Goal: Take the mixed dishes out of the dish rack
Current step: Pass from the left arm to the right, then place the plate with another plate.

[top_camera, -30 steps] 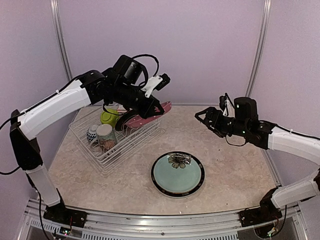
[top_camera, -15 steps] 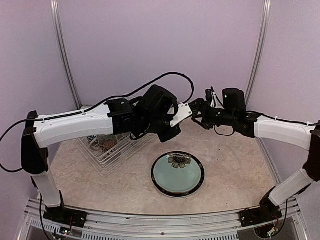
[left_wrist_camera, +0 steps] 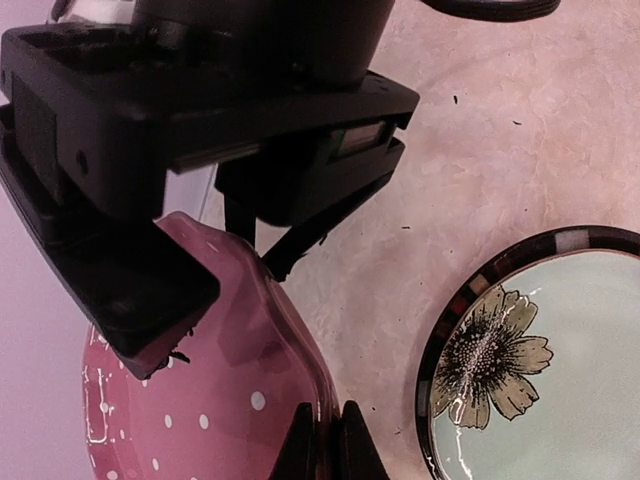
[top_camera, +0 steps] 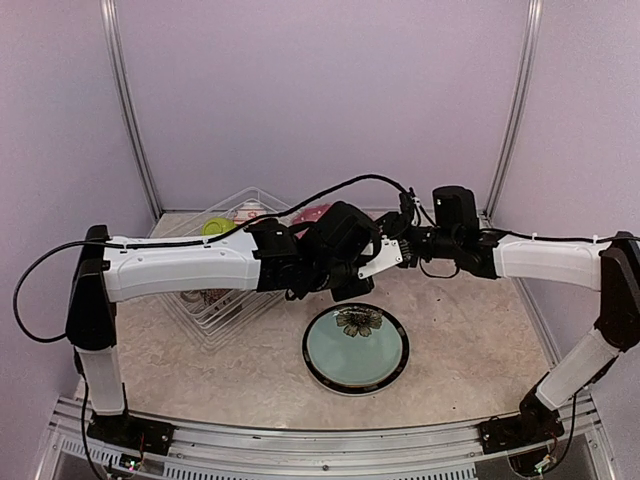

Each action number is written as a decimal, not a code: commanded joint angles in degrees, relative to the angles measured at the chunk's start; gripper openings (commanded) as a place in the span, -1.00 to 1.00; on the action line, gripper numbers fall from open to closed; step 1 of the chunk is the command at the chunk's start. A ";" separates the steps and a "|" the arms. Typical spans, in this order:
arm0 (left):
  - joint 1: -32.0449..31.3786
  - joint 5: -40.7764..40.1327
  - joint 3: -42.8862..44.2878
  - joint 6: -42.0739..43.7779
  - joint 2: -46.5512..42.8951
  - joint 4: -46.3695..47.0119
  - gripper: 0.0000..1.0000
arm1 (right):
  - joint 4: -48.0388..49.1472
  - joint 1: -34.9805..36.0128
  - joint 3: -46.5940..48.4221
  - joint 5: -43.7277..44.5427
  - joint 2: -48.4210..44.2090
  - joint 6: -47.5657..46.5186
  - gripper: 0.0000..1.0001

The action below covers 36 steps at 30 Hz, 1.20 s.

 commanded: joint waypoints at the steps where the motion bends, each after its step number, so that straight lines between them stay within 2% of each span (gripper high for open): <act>1: -1.24 -4.94 0.95 3.97 -0.37 7.54 -1.00 | 4.46 0.21 -1.38 -1.97 1.56 1.81 0.21; 3: -1.51 -5.55 0.85 3.92 -0.10 7.56 -1.00 | 8.12 0.22 -2.85 -2.48 1.32 3.97 0.09; 7: -1.74 -4.34 0.53 2.92 0.09 7.44 -1.00 | 14.95 0.08 -6.27 -2.59 1.09 7.49 -0.44; 10: -2.41 -4.46 1.03 2.59 0.81 6.31 -1.00 | 19.31 -0.11 -8.98 -3.39 0.74 9.60 -0.71; 12: -2.52 -3.56 1.34 0.51 0.97 4.43 -1.00 | 20.77 -0.19 -10.38 -3.25 -0.14 9.78 -0.96; 18: -2.76 -0.52 0.66 -6.64 -0.43 0.51 -1.00 | 24.29 -0.18 -13.58 -0.82 -2.48 9.79 -1.00; 19: -2.71 -0.67 1.67 -7.86 -0.17 -1.13 -0.86 | 25.03 -0.17 -13.98 -1.03 -2.77 9.93 -1.00; 20: -2.67 -0.77 2.71 -8.78 0.39 -2.64 -0.61 | 26.01 -0.13 -14.58 -1.04 -3.23 9.95 -1.00; 22: -2.59 -0.04 4.14 -10.93 1.01 -5.28 0.05 | 26.41 -0.13 -15.98 0.24 -4.60 9.25 -1.00; 25: -2.51 5.06 4.59 -13.38 0.30 -9.00 0.45 | 22.91 -0.27 -16.32 1.44 -5.72 7.22 -1.00; 28: -2.28 11.57 4.70 -15.55 -2.65 -11.98 0.69 | 22.79 -0.41 -17.26 0.57 -6.92 6.53 -1.00; 31: -0.97 18.92 3.89 -18.24 -7.23 -13.54 0.84 | 19.90 -0.44 -16.87 0.08 -7.04 4.10 -1.00; 36: 6.16 30.16 4.94 -24.50 -15.45 -18.91 0.92 | 14.12 -0.21 -17.43 -5.40 -8.56 0.23 -1.00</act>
